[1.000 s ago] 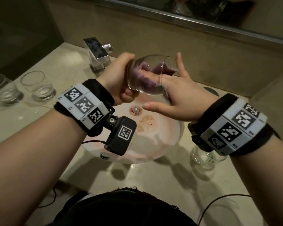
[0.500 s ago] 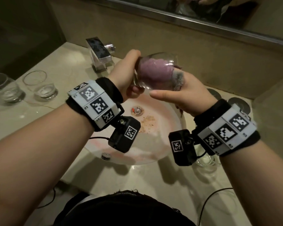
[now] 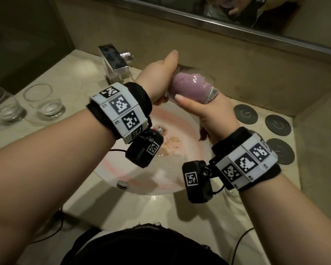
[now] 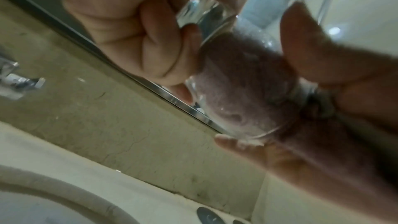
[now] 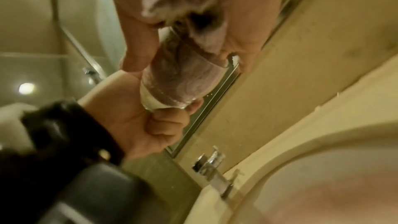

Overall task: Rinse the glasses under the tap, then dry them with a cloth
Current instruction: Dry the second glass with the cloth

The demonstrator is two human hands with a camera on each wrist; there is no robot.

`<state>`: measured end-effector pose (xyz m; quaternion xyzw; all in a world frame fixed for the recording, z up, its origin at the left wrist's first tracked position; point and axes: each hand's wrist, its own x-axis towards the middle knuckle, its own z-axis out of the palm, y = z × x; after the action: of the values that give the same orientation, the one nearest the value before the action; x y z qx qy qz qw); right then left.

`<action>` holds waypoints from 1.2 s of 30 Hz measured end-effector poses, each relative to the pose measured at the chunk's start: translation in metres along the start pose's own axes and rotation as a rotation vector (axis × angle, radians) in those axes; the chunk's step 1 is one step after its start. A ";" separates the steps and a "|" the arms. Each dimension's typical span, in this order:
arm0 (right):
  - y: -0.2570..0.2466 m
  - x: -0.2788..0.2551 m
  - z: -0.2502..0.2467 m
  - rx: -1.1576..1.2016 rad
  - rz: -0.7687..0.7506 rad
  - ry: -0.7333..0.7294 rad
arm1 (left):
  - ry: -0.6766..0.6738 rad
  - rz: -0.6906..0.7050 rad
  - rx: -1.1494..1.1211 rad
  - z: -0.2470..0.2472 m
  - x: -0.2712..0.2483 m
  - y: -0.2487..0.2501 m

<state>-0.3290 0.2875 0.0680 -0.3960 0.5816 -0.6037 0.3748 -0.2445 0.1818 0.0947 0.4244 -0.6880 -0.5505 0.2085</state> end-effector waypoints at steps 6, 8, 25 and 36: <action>-0.004 0.004 -0.008 0.417 0.201 -0.006 | -0.028 0.685 0.420 -0.020 0.003 -0.018; -0.011 0.004 -0.009 0.261 0.134 -0.041 | -0.093 0.688 0.381 -0.026 0.010 -0.025; -0.005 0.018 -0.009 -0.194 0.007 -0.124 | -0.123 0.098 -0.005 -0.011 0.011 -0.032; -0.011 0.013 -0.014 -0.503 -0.115 -0.141 | -0.238 -0.044 -0.270 -0.020 0.008 -0.030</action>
<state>-0.3470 0.2814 0.0794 -0.5500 0.6624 -0.4315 0.2694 -0.2230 0.1629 0.0709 0.3395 -0.6183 -0.6886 0.1684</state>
